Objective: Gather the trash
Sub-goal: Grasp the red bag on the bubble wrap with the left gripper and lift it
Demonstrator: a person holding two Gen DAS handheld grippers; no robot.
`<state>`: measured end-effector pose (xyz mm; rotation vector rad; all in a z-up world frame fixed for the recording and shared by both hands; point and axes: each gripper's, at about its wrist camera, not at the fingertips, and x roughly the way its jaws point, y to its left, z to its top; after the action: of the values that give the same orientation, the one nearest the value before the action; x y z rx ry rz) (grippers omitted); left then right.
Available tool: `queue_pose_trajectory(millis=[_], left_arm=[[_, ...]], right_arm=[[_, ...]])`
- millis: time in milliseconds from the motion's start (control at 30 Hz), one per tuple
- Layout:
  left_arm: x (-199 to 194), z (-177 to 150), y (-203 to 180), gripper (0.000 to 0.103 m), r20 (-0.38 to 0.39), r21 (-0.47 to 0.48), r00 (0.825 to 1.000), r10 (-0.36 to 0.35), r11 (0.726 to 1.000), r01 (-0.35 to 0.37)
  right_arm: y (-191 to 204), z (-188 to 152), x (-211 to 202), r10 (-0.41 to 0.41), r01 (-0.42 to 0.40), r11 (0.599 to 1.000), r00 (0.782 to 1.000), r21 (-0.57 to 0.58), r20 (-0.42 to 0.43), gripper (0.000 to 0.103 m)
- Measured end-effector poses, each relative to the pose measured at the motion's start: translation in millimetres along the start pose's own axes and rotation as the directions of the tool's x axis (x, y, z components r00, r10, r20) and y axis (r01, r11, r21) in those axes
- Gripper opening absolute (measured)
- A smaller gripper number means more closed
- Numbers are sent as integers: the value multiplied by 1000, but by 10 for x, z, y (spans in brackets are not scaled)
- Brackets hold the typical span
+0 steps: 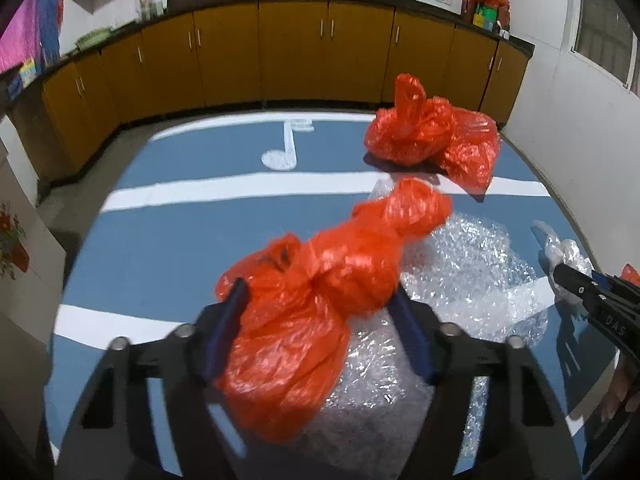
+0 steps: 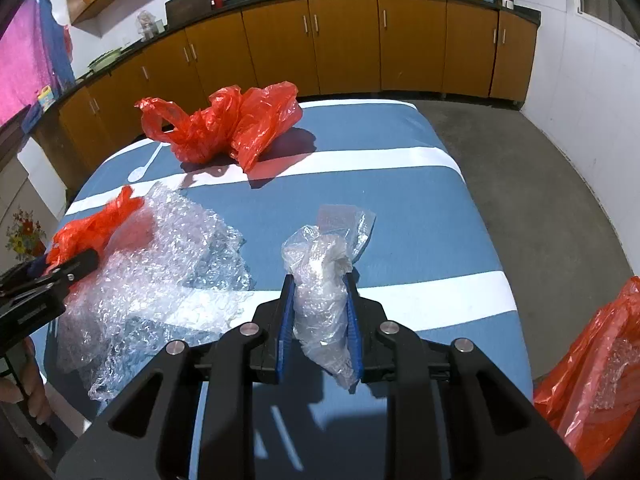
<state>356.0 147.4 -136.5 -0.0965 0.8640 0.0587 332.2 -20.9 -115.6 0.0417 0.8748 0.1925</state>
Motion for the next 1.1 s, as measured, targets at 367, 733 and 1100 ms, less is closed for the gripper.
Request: queue_pose_trajectory(millis=[367, 733, 1100], left_arm=[[-103, -48, 27, 25, 30, -23, 999, -41, 999, 42], [-410, -70, 189, 21, 92, -85, 995, -32, 996, 40], [-867, -113, -17, 21, 148, -58, 985, -85, 994, 94]], right_arm=[[18, -40, -41, -3, 3, 1000, 1000, -10, 4, 24], [-13, -85, -246, 2, -2, 1000, 1000, -6, 29, 24], [-134, -177, -714, -4, 1, 1000, 996, 22, 91, 24]])
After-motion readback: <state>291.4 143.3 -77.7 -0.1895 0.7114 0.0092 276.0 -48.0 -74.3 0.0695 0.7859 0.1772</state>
